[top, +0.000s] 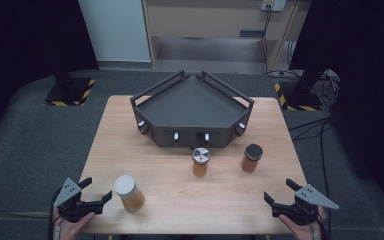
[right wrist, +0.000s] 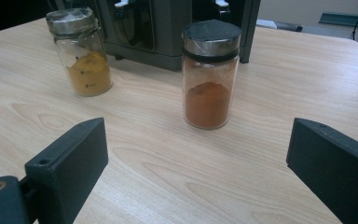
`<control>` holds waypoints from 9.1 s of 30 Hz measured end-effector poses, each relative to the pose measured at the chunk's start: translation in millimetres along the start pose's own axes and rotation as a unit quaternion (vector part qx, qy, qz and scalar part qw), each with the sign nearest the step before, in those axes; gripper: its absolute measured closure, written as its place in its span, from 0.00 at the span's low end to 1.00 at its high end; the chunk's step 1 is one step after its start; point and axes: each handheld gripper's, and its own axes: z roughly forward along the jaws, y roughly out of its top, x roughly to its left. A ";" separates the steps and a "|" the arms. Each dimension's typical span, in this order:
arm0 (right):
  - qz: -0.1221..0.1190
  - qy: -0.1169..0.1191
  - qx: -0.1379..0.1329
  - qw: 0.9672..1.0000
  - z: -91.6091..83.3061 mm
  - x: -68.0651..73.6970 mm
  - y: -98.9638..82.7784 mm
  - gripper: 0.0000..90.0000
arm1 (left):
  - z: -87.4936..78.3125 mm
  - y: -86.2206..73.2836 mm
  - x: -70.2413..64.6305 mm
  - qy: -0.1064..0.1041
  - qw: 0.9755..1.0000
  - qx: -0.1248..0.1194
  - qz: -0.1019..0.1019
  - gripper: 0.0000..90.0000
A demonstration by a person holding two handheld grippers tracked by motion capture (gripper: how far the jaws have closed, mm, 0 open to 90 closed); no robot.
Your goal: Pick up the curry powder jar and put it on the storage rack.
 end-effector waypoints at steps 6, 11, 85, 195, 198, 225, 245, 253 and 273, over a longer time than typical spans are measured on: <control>-0.006 -0.001 -0.001 1.000 1.0 -0.7 -1.2 0.06 | -0.3 -0.3 0.0 0.003 1.000 -0.004 -0.006 0.04; -0.004 0.000 -0.001 1.000 0.5 -0.7 -1.2 0.06 | -1.4 -1.7 2.1 -0.001 1.000 -0.006 -0.010 0.04; -0.010 -0.001 0.002 1.000 1.1 2.0 1.3 0.07 | -14.8 14.4 -2.5 0.027 0.999 -0.035 -0.007 0.05; -0.008 -0.009 0.001 1.000 1.2 3.7 1.0 0.08 | 36.3 45.5 -5.7 -0.167 0.981 -0.035 0.093 0.36; -0.009 -0.009 0.000 1.000 1.3 3.8 1.0 0.08 | 36.9 48.2 -6.9 -0.166 0.981 -0.031 0.093 0.37; -0.007 -0.008 0.000 1.000 1.5 3.3 0.7 0.08 | 49.1 79.4 -16.5 -0.146 0.987 -0.023 0.070 0.37; -0.005 -0.006 0.000 1.000 2.1 2.5 0.4 0.09 | 68.5 116.0 -21.2 -0.116 0.991 -0.023 0.060 0.37; -0.005 -0.006 0.000 1.000 2.4 2.4 0.3 0.09 | 74.2 136.5 -21.8 -0.115 0.991 -0.026 0.067 0.37; -0.004 -0.004 -0.001 1.000 2.8 1.7 -0.1 0.09 | 85.8 190.1 -26.1 -0.116 0.990 -0.037 0.071 0.37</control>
